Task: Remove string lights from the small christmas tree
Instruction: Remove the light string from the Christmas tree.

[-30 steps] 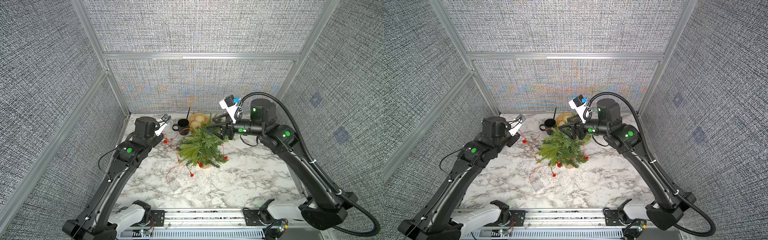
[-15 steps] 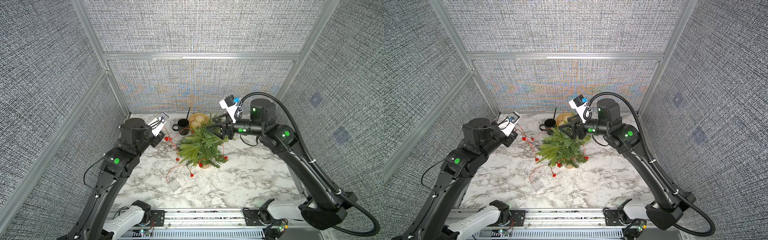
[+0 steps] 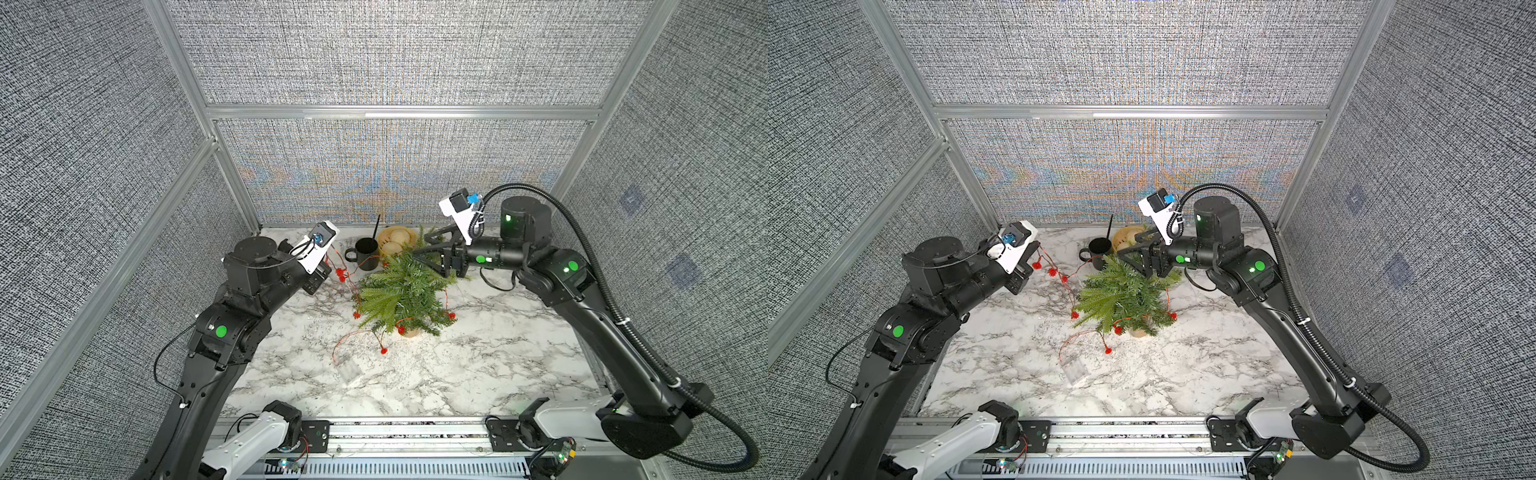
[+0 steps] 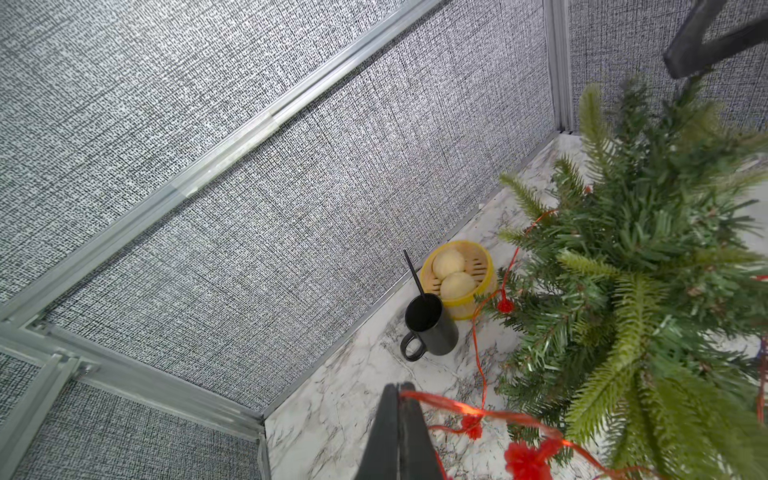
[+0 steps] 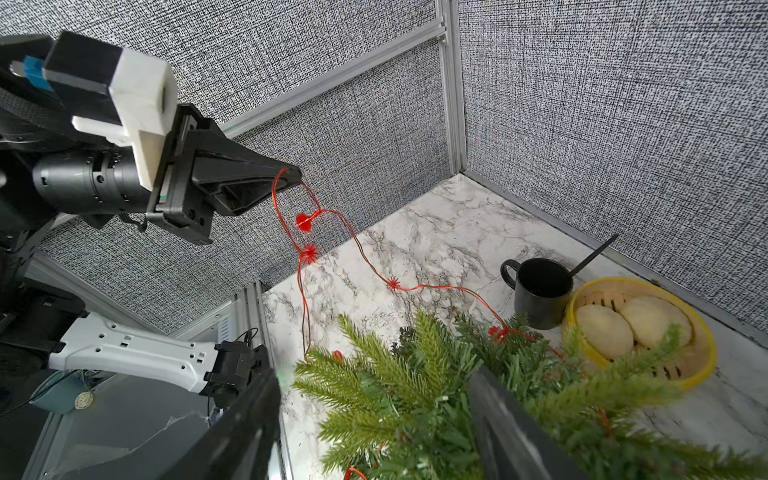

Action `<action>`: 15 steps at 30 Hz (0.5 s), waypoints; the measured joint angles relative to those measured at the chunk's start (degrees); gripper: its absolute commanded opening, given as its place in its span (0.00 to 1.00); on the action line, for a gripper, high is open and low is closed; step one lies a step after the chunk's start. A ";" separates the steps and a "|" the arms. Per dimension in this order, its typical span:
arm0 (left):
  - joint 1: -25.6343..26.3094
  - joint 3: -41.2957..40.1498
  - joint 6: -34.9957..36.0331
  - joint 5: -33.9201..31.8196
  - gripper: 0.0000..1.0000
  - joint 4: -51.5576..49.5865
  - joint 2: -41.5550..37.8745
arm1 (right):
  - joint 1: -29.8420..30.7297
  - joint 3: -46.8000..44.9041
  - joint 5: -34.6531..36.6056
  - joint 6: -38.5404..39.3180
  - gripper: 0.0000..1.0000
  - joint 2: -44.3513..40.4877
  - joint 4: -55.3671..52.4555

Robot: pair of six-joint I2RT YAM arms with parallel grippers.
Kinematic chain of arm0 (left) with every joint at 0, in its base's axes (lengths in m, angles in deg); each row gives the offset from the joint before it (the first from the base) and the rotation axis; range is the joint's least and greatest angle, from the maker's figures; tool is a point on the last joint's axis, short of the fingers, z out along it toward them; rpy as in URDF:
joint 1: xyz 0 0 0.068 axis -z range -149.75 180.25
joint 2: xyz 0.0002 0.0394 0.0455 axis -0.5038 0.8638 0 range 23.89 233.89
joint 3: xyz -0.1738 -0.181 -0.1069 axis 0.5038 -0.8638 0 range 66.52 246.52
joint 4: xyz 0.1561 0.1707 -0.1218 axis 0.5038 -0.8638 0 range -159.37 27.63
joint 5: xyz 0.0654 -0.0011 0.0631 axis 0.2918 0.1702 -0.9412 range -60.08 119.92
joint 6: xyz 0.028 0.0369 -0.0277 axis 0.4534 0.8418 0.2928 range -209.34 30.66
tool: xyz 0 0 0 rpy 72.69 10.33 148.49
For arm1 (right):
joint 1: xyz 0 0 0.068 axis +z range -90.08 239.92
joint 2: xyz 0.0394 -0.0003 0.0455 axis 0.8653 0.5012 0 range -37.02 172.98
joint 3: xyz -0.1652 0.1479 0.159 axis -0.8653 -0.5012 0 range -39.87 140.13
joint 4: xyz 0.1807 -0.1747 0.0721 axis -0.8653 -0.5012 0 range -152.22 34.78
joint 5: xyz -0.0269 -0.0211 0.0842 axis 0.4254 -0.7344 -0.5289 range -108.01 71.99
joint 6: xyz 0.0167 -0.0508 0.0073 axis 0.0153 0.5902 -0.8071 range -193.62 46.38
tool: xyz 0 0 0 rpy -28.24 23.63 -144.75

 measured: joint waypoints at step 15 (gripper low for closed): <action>0.00 5.35 -2.43 -7.67 0.00 2.71 3.80 | -0.46 0.02 -0.02 -0.57 0.73 0.20 0.04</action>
